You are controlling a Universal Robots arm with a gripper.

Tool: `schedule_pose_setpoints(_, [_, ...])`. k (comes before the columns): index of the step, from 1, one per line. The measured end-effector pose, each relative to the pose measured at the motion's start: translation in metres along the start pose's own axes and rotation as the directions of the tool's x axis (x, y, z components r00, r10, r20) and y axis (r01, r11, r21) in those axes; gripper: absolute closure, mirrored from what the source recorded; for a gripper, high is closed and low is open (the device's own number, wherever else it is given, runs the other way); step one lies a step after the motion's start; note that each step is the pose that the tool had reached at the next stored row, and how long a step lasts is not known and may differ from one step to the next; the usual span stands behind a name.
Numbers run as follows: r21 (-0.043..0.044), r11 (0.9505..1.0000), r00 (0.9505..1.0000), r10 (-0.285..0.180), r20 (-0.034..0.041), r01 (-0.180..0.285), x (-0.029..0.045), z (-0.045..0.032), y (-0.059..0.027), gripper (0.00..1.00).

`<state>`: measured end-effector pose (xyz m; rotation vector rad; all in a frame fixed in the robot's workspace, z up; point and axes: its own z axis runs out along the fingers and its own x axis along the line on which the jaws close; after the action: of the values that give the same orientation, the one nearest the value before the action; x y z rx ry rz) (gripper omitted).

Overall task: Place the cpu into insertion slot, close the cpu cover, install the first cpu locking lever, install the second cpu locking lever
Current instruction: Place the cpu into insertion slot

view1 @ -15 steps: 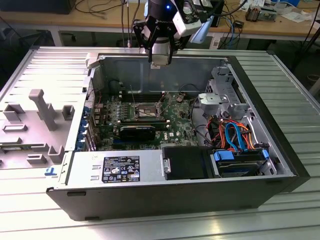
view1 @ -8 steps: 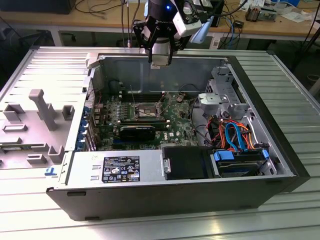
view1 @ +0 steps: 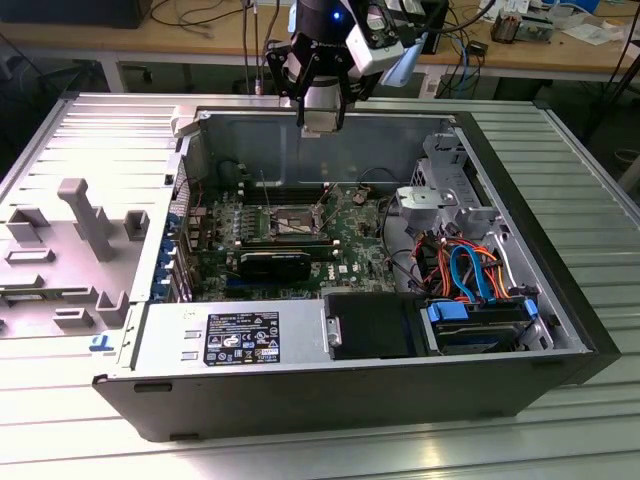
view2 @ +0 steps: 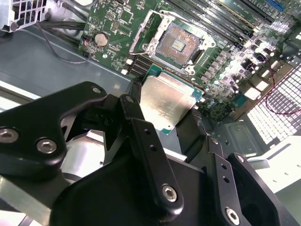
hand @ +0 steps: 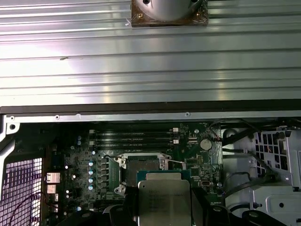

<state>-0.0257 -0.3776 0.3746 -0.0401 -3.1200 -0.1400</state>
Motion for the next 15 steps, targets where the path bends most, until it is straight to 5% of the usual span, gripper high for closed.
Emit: schedule_pose_setpoints(15, [-0.0001, 1.0000, 1.0000, 0.006, 0.0005, -0.006, -0.0001, 0.0000, -0.0028, 0.46])
